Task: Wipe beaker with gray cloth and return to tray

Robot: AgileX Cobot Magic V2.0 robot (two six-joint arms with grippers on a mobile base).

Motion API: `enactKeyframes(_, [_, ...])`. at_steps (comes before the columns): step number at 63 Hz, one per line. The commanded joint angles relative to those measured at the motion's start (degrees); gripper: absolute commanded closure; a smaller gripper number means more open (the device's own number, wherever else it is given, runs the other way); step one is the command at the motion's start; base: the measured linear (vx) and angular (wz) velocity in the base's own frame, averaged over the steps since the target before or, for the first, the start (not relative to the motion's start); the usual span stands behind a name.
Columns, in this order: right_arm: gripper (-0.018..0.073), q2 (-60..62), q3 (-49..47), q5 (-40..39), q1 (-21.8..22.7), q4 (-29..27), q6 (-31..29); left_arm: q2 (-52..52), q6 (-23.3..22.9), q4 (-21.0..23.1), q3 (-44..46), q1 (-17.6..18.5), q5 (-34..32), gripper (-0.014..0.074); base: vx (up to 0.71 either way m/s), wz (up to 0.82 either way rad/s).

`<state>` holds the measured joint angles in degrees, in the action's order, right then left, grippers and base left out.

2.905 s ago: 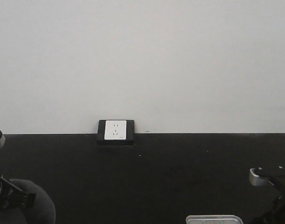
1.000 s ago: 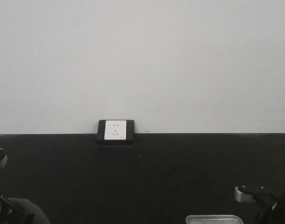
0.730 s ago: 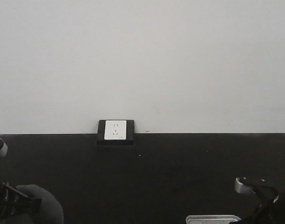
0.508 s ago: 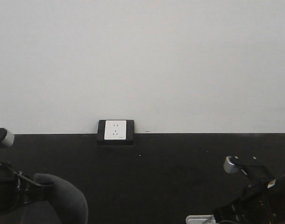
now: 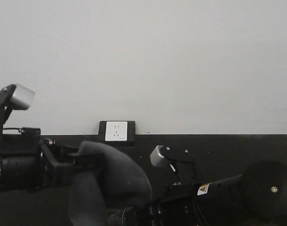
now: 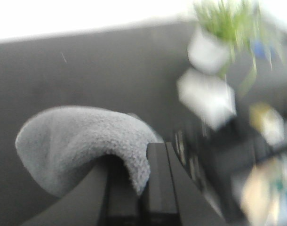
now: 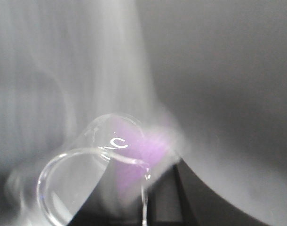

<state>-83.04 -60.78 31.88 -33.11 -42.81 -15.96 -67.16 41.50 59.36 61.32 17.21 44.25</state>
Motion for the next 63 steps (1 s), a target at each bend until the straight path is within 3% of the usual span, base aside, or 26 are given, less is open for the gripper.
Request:
enactKeyframes(1, [0.0571, 1.88, -3.74, -4.29, 2.05, -1.25, 2.79, 1.24, -4.34, -5.58, 1.97, 0.45, 3.87, 0.0599, 0.0, 0.0])
enactKeyframes(9, [0.0571, 1.88, -6.87, -3.94, 4.75, -1.25, 2.96, 1.24, -10.58, -15.42, 1.97, 0.45, 10.49, 0.0599, 0.0, 0.0])
enactKeyframes(19, [0.0571, 1.88, -8.71, -3.62, 4.55, -1.56, 1.89, 1.24, -10.92, -15.94, 1.97, 0.45, 12.75, 0.0599, 0.0, 0.0])
enactKeyframes(25, [0.0571, 1.68, -8.71, -0.69, 2.44, -1.39, 1.89, 1.24, -10.92, -11.32, 1.97, 0.45, 6.23, 0.0599, 0.0, 0.0])
enactKeyframes(32, [0.0571, 1.68, -8.65, 1.52, -0.83, -1.23, 1.89, 1.24, -10.92, -6.43, 1.97, 0.45, -6.43, 0.0599, 0.0, 0.0])
enactKeyframes(40, [0.0571, 1.68, -8.65, 3.25, -3.28, -1.25, 2.16, 1.24, -11.78, -5.01, 1.97, 0.45, -18.36, 0.0597, 0.0, 0.0])
enactKeyframes(45, [0.0571, 1.3, -8.65, 5.38, -4.1, -1.36, 2.18, 1.37, -12.02, -4.01, 1.97, 0.45, -20.97, 0.0597, 0.0, 0.0])
enactKeyframes(54, [0.0571, 0.34, -8.5, 5.79, -4.58, -0.57, 2.12, 1.43, -12.01, -3.33, 1.97, 0.45, -17.86, 0.0596, 0.0, 0.0])
enactKeyframes(63, [0.0571, -0.28, -8.5, -1.83, -3.68, -0.58, 5.17, 1.43, -12.01, -3.5, 1.97, 0.45, -5.28, 0.0596, 0.0, 0.0])
